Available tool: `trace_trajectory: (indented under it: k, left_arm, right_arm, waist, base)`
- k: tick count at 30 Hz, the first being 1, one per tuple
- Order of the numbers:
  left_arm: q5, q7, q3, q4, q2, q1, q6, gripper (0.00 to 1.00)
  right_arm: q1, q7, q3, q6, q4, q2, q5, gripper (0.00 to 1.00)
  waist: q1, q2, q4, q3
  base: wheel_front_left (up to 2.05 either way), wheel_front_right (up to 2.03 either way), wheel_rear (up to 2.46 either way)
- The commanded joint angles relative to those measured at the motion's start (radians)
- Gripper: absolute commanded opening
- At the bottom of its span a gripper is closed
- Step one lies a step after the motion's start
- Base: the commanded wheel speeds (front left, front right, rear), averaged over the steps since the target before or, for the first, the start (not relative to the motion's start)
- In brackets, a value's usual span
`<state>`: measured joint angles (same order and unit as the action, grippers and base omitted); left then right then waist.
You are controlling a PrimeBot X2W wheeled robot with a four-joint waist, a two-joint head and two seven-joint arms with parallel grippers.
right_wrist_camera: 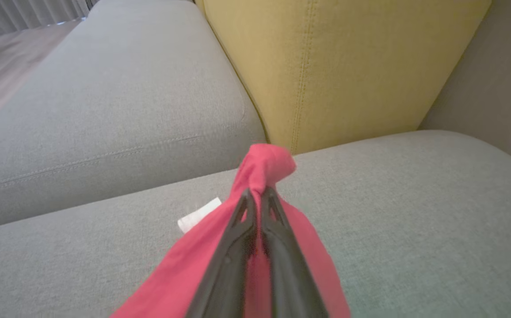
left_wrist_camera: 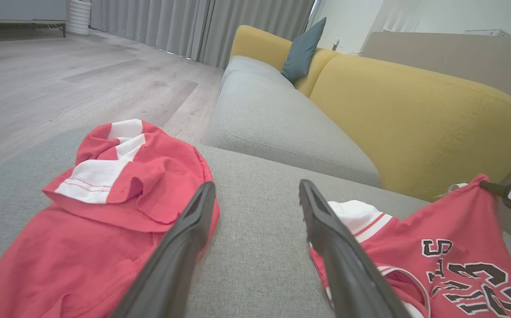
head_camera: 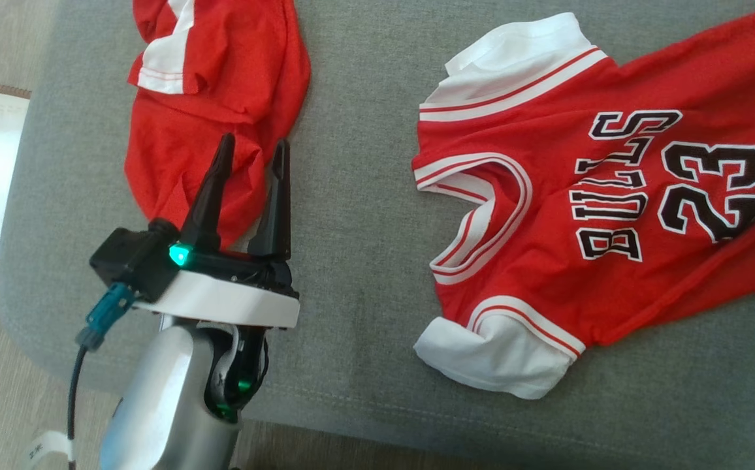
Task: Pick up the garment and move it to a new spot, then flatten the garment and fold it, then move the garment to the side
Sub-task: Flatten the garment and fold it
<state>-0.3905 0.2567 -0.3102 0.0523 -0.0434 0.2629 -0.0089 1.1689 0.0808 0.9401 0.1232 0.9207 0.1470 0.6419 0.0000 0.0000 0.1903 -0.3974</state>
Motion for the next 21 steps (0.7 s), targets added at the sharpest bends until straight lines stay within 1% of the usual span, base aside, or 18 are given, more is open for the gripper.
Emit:
trace_trajectory:
  k: [1, 7, 13, 17, 21]
  left_arm:
    - [-0.010, 0.005, 0.028, -0.032, -0.007, 0.032, 0.002, 1.00]
    - [-0.004, 0.005, 0.043, -0.031, -0.007, 0.027, 0.006, 1.00]
    - [0.007, 0.005, 0.056, -0.031, -0.007, 0.008, 0.005, 1.00]
    - [0.012, 0.005, 0.056, -0.033, -0.007, -0.012, 0.009, 1.00]
    - [0.017, 0.005, 0.065, -0.029, -0.007, -0.045, 0.016, 1.00]
  right_arm:
    - [0.009, 0.008, -0.016, 0.008, -0.027, 0.003, 0.009, 1.00]
    - [-0.028, -0.022, -0.012, 0.008, -0.013, -0.022, 0.016, 1.00]
    - [-0.055, -0.114, -0.025, 0.008, 0.056, -0.047, -0.024, 1.00]
    - [-0.087, -0.204, -0.079, 0.008, 0.123, -0.058, -0.078, 1.00]
    - [-0.131, -0.294, -0.161, 0.008, 0.208, -0.076, -0.143, 1.00]
  waist:
    - [0.0000, 0.0000, 0.002, 0.002]
    - [0.0000, 0.0000, -0.022, 0.032]
    - [0.0000, 0.0000, -0.066, 0.104]
    - [0.0000, 0.0000, -0.093, 0.161]
    - [0.0000, 0.0000, -0.126, 0.223]
  base:
    - [0.00, 0.00, 0.00]
    - [0.00, 0.00, 0.00]
    - [0.00, 0.00, 0.00]
    - [0.00, 0.00, 0.00]
    - [0.00, 0.00, 0.00]
